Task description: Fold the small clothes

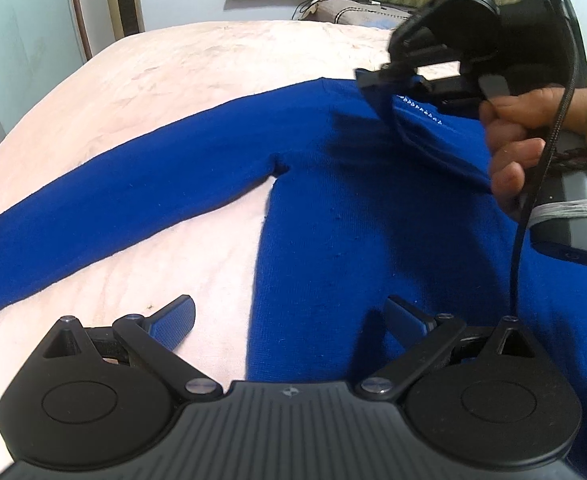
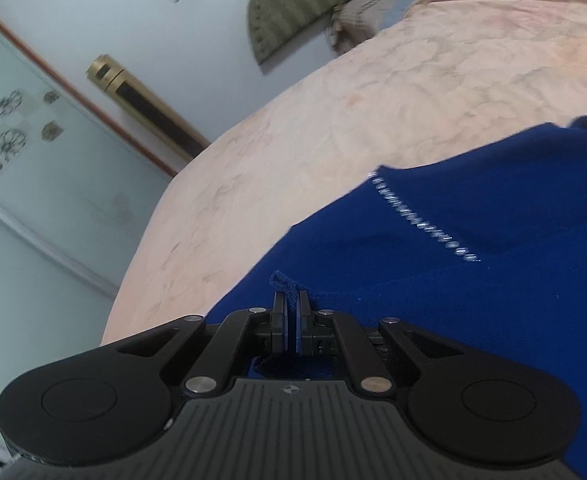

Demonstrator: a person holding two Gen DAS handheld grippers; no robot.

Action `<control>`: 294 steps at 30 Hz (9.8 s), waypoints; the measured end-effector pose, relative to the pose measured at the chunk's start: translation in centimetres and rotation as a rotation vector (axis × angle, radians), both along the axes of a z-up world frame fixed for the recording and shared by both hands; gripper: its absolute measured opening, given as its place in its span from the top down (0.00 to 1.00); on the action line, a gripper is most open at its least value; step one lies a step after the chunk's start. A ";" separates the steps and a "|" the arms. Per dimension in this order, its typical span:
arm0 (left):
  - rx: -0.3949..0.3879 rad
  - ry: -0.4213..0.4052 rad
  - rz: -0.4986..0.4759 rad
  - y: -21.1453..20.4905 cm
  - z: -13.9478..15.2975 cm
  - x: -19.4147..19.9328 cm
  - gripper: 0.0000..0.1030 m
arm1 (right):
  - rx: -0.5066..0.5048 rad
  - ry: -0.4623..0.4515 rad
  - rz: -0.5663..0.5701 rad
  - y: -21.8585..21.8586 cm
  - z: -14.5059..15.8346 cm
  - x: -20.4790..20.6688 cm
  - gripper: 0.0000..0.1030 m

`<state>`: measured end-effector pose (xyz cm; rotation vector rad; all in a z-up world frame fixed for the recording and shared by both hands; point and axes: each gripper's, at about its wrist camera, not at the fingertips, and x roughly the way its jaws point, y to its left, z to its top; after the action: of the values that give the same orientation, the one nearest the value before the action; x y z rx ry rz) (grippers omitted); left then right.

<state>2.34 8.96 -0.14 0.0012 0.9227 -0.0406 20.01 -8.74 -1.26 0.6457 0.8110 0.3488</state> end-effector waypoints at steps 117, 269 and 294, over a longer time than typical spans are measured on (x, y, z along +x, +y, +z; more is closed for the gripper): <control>-0.009 -0.113 0.222 6.4 0.9 1.6 0.00 | -0.766 -0.221 -0.187 -14.2 4.8 -16.7 0.00; 0.122 -0.159 -0.058 -3.1 1.4 1.2 0.18 | -0.524 -0.212 -0.320 -21.5 -0.9 -22.6 0.26; 0.051 -0.126 -0.092 0.0 0.9 -4.4 0.18 | -0.760 -0.242 -0.245 -17.4 -0.6 -29.3 0.17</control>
<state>-2.05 9.00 0.81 0.0923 0.7966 -0.1011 -9.32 -26.16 -1.87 -0.0169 0.5612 -0.1146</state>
